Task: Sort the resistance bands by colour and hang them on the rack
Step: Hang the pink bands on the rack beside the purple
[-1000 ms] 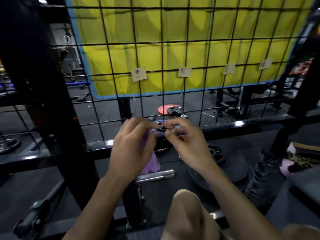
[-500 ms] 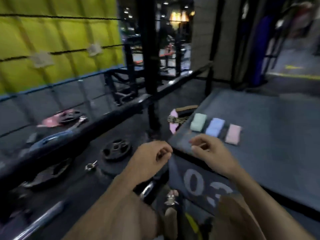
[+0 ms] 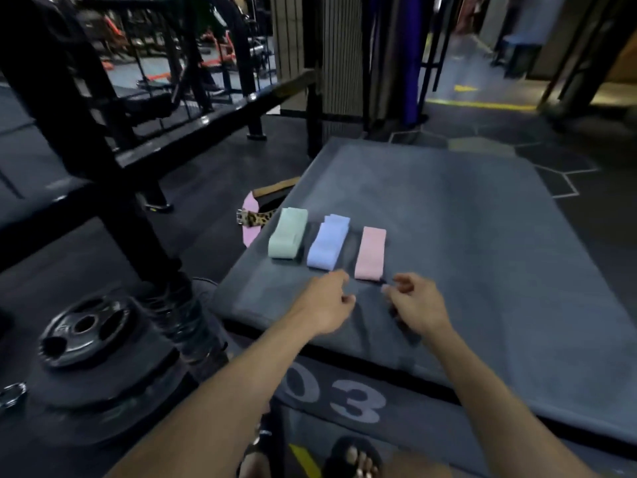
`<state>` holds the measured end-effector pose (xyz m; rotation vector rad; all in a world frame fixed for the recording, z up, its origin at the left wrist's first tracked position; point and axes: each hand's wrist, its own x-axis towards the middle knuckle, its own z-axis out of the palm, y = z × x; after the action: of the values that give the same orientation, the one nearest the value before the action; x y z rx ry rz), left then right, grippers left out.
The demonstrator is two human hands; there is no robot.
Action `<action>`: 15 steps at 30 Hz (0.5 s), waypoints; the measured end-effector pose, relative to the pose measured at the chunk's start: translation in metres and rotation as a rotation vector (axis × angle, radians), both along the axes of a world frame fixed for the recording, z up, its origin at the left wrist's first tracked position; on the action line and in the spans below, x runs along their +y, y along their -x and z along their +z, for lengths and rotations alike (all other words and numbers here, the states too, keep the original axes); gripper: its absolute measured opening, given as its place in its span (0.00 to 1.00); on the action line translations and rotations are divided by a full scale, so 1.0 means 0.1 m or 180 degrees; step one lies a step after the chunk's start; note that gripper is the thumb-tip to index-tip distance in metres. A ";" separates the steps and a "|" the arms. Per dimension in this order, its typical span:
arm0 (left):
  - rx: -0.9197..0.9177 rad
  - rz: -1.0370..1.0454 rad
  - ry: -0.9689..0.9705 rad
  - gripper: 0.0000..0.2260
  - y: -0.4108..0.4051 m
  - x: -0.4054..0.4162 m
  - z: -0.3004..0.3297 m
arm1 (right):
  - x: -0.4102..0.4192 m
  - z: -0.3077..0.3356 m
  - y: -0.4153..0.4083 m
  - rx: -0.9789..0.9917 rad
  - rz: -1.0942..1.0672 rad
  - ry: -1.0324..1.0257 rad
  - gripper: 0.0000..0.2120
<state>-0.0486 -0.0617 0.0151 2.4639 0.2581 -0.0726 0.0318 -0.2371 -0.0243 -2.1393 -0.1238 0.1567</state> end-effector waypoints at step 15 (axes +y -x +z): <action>0.0166 0.0865 0.1345 0.08 -0.58 -0.23 -0.25 | 0.33 0.01 -0.27 0.0208 -0.0423 -0.0134 0.07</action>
<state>0.0089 -0.0843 -0.0095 1.9919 0.5394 -0.0671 0.0592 -0.2046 -0.0232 -2.0903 0.0528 0.1447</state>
